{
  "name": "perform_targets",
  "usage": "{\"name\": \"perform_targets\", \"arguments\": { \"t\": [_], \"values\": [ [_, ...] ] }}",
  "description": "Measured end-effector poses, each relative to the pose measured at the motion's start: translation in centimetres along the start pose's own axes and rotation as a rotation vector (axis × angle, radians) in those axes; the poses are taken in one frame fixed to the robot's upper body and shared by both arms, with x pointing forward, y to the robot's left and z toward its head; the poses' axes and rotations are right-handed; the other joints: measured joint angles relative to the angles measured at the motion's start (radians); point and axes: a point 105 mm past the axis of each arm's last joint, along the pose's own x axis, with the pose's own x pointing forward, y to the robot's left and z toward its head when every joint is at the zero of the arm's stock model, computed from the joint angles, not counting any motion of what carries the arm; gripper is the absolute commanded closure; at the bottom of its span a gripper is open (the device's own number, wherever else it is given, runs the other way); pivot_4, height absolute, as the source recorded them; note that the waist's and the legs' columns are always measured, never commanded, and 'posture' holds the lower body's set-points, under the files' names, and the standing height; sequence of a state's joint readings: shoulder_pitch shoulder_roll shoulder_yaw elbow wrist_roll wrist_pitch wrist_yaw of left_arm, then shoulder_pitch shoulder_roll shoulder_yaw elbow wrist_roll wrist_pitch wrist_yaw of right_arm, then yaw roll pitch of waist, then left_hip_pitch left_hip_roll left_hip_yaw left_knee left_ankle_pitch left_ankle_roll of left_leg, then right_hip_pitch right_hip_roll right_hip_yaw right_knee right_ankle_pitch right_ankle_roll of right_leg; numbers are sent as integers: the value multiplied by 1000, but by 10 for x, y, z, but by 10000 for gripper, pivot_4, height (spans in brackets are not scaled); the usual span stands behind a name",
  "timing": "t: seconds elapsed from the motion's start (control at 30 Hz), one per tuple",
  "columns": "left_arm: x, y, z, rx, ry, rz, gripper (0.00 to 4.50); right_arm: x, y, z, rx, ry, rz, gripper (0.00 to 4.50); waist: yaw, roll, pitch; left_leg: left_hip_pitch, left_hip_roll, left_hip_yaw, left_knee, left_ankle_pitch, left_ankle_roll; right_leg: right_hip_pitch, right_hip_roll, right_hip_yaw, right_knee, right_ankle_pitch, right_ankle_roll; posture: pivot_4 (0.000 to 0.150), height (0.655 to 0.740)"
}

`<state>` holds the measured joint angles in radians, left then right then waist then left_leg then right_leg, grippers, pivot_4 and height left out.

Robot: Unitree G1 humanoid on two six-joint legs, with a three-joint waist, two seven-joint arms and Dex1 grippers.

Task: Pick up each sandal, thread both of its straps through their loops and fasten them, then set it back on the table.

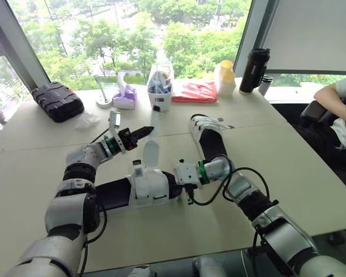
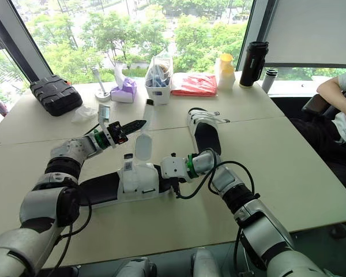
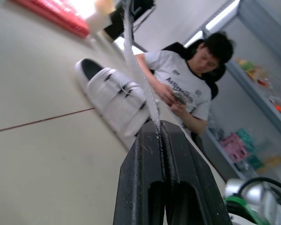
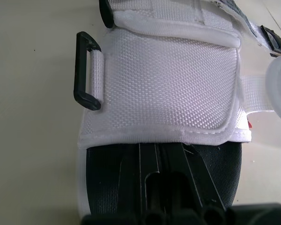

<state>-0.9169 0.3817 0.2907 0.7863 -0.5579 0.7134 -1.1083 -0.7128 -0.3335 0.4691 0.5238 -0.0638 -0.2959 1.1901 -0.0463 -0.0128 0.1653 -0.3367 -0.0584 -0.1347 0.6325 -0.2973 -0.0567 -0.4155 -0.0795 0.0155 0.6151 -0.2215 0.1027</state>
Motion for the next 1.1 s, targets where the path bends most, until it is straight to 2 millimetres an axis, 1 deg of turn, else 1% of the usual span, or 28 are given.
{"name": "perform_targets", "arguments": {
  "t": [0.07,0.13,0.17,0.23,0.27,0.33,0.37,0.4,0.47,0.57,0.63,0.7,0.8,0.9,0.93,0.97,1.03,1.1],
  "values": [
    [-4,-19,8,60,-11,-70,44773,0,0,0,0,1,-1,45000,1,0,0,0,1,0,0,0,0,0,0,0,0,0,-1,1500,7400],
    [-7,-42,10,110,2,-149,44773,0,0,0,-1,0,0,45000,0,0,0,0,1,0,0,0,0,0,0,0,0,0,-1,1500,7400],
    [-11,-56,7,132,34,-198,44773,0,0,0,-2,0,1,45000,-1,0,0,0,1,0,0,0,0,0,0,0,0,0,-1,1500,7400],
    [-18,-76,1,165,106,-256,44773,0,0,0,-4,-1,2,45000,0,0,0,0,1,0,0,0,0,0,0,0,0,0,-1,1500,7400],
    [-23,-85,-7,185,156,-283,44773,1,0,1,-6,-1,3,45000,-2,0,0,0,1,0,0,0,0,-1,1,1,0,0,-1,1500,7400],
    [-40,-107,-33,250,308,-349,44773,1,0,1,-12,-2,7,45000,-4,1,0,1,2,1,-1,0,0,-1,0,3,0,0,-2,1500,7400],
    [-47,-113,-47,260,378,-373,44773,1,0,1,-14,-1,8,45000,-3,1,0,1,2,1,-1,0,0,-1,0,3,0,0,-2,1500,7400],
    [-53,-117,-60,253,437,-390,44773,0,0,0,-14,3,8,45000,-1,1,0,1,1,1,-1,0,0,0,0,2,0,0,-2,1500,7400],
    [-62,-120,-78,240,513,-398,44773,-1,-1,-1,-13,6,7,45000,1,0,1,1,1,1,-1,0,0,0,1,2,0,-2,-4,1500,7400],
    [-79,-121,-96,268,647,-382,44773,1,-1,0,-17,4,11,45000,1,0,1,1,1,1,-1,0,0,0,1,2,0,-3,-3,1500,7400],
    [-89,-118,-102,298,710,-364,44773,1,0,1,-23,2,15,45000,1,1,1,1,1,1,-2,0,0,-1,1,2,0,-3,-4,1500,7400],
    [-92,-116,-102,328,730,-359,44773,1,-1,1,-25,3,17,45000,2,0,1,0,1,1,-2,0,0,-1,1,2,-1,-3,-4,1500,7400],
    [-93,-114,-107,397,767,-357,44773,1,-1,1,-28,2,18,45000,1,1,1,0,2,1,-2,0,0,-1,1,2,-1,-3,-5,1500,7400],
    [-94,-112,-111,420,776,-360,37237,1,-1,1,-29,3,18,45000,2,1,1,0,2,1,-2,0,0,-1,1,2,-1,-3,-4,1500,7400],
    [-95,-112,-114,424,782,-363,31357,1,-1,1,-29,3,18,45000,1,1,1,0,2,2,-2,0,0,-1,1,2,-1,-3,-4,1500,7400],
    [-96,-112,-116,427,785,-362,27781,1,-1,1,-29,3,18,45000,1,1,1,0,2,2,-2,0,0,-1,1,2,-1,-3,-4,1500,7400],
    [-99,-113,-121,438,785,-365,18122,1,-1,1,-29,3,18,45000,2,1,1,0,2,1,-2,0,0,-1,1,2,0,-3,-4,1500,7400],
    [-105,-116,-127,431,807,-369,18122,1,-1,1,-30,3,19,45000,1,1,1,0,2,1,-2,0,0,-1,1,2,0,-3,-4,1500,7400]
  ]
}}
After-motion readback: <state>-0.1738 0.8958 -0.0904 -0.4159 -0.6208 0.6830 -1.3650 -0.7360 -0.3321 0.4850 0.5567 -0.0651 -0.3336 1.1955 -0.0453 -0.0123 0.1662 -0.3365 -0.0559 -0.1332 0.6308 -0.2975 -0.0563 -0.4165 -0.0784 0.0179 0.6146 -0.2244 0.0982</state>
